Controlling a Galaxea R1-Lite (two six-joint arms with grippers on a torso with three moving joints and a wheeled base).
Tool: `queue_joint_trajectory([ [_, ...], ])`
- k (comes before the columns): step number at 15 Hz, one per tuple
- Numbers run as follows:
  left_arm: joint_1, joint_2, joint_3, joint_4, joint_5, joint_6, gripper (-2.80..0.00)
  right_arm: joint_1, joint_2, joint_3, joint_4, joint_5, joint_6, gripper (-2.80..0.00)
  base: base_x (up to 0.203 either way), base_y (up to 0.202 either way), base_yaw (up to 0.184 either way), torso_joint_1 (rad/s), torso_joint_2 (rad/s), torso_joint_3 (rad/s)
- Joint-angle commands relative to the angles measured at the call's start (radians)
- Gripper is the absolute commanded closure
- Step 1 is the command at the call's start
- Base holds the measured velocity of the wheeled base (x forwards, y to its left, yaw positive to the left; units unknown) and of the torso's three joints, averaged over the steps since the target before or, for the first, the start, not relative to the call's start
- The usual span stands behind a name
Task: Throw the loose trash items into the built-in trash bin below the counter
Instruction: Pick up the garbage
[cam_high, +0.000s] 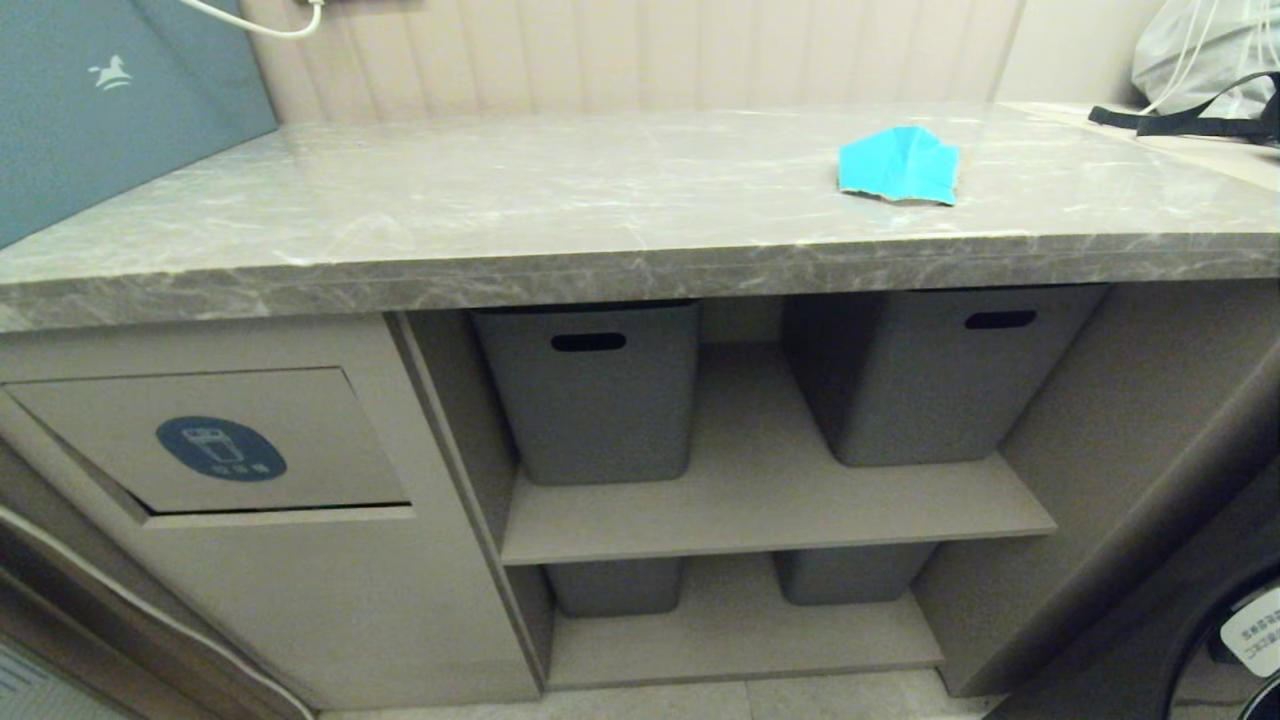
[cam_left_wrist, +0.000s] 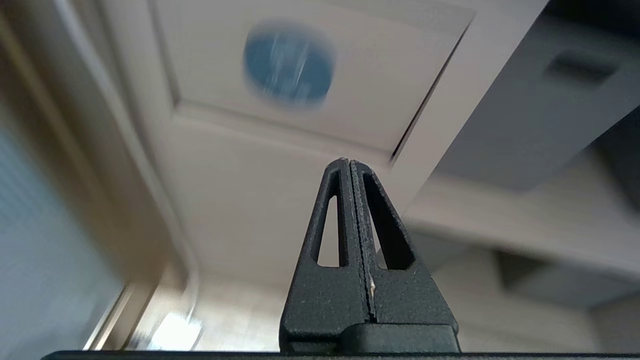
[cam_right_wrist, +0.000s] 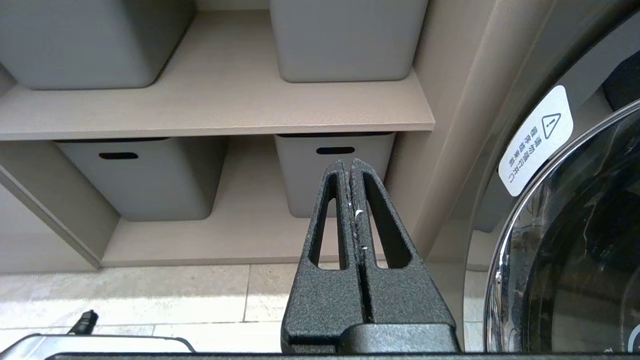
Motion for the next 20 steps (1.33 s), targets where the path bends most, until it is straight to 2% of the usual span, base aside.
queue_joint_trajectory([
  [1, -0.003, 0.064, -0.084, -0.002, -0.005, -0.004, 0.0, -0.001, -0.002, 0.0, 0.0, 0.0, -0.001, 0.0, 0.0, 0.0, 0.0, 0.0, 0.0, 0.0],
  [5, -0.003, 0.185, -0.326, -0.012, -0.013, -0.019, 0.0, -0.001, -0.002, 0.0, 0.0, 0.0, 0.0, 0.0, 0.0, 0.0, 0.0, 0.0, 0.0, 0.0],
  [7, 0.0, 0.245, -0.402, -0.038, -0.009, -0.014, 0.0, -0.001, -0.002, 0.0, 0.0, 0.0, -0.002, 0.0, 0.0, 0.0, 0.0, 0.0, 0.0, 0.0],
  [10, 0.015, 0.361, -0.482, -0.219, 0.003, 0.061, 0.0, 0.001, -0.002, 0.0, 0.0, 0.0, 0.0, 0.0, 0.0, 0.0, 0.0, 0.0, 0.0, 0.0],
  [13, 0.018, 0.404, -0.571, -0.252, 0.003, 0.113, 0.0, -0.001, -0.002, 0.0, 0.0, 0.0, 0.0, 0.0, 0.0, 0.0, 0.0, 0.0, 0.0, 0.0],
  [14, 0.018, 0.401, -0.592, -0.255, 0.002, 0.12, 0.0, 0.001, -0.002, 0.0, 0.0, 0.0, -0.002, 0.0, 0.0, 0.0, 0.0, 0.0, 0.0, 0.0],
  [17, 0.018, 0.314, -0.528, -0.244, 0.004, 0.123, 0.0, -0.001, -0.002, 0.0, 0.0, 0.0, 0.0, 0.0, 0.0, 0.0, 0.0, 0.0, 0.0, 0.0],
  [20, 0.018, 0.264, -0.514, -0.233, 0.004, 0.126, 0.0, 0.001, -0.002, 0.0, 0.0, 0.0, -0.001, 0.0, 0.0, 0.0, 0.0, 0.0, 0.0, 0.0],
])
